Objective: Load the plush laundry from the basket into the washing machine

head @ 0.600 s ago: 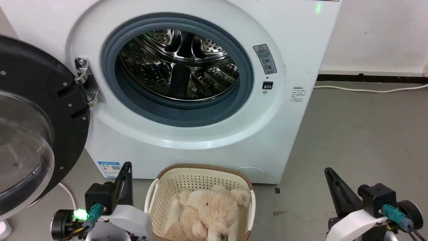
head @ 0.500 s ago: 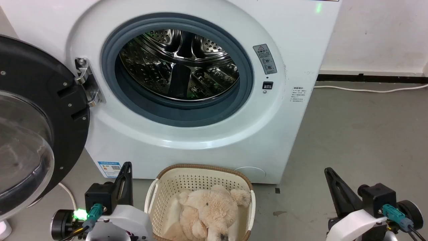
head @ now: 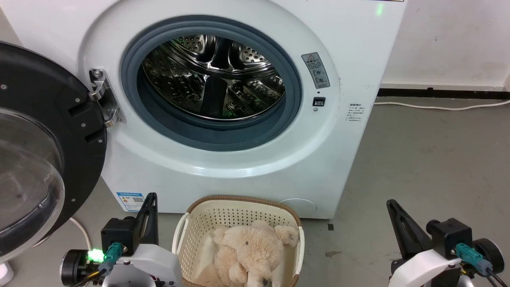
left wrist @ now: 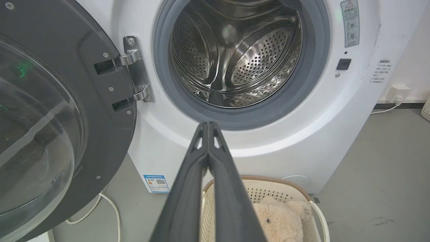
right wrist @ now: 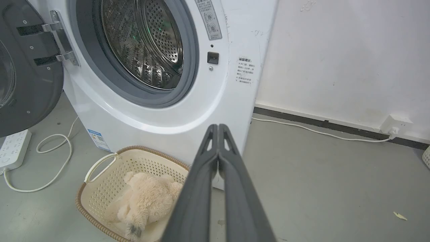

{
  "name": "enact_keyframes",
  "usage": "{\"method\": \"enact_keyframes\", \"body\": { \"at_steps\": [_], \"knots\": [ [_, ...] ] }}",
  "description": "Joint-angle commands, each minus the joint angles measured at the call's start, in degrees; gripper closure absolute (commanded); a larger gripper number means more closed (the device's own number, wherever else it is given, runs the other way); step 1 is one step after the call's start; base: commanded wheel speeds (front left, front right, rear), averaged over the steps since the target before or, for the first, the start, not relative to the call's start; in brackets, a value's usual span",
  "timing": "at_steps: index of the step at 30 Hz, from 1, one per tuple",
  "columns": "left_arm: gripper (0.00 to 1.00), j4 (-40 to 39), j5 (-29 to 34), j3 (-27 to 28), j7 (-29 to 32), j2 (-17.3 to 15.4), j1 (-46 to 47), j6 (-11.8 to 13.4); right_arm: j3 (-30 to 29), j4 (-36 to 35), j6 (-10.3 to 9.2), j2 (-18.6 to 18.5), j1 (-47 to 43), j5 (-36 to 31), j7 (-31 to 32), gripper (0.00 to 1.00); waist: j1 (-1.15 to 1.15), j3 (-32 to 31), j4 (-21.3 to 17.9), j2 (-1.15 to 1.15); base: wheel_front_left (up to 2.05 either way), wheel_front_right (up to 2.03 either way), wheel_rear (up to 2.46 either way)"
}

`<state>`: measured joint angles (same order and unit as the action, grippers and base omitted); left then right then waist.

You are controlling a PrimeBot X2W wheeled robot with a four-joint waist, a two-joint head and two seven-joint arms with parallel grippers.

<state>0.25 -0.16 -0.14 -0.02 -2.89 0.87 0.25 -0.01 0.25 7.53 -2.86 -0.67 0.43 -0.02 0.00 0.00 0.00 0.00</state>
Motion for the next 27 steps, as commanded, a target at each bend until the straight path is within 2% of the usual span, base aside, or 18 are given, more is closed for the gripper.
{"method": "enact_keyframes", "body": {
  "at_steps": [1,27],
  "knots": [
    [1.00,-0.25,0.16,0.14,0.02,0.02,-0.87,-0.25,0.01,-0.25,-0.04,-0.01,0.67,-0.43,0.02,1.00,0.00,0.00,0.00,0.00,0.00,0.00,0.00],
    [1.00,-0.25,0.16,0.14,0.02,0.02,-0.87,-0.25,0.01,-0.25,-0.04,-0.01,0.67,-0.43,0.02,1.00,0.00,0.00,0.00,0.00,0.00,0.00,0.00]
  ]
}}
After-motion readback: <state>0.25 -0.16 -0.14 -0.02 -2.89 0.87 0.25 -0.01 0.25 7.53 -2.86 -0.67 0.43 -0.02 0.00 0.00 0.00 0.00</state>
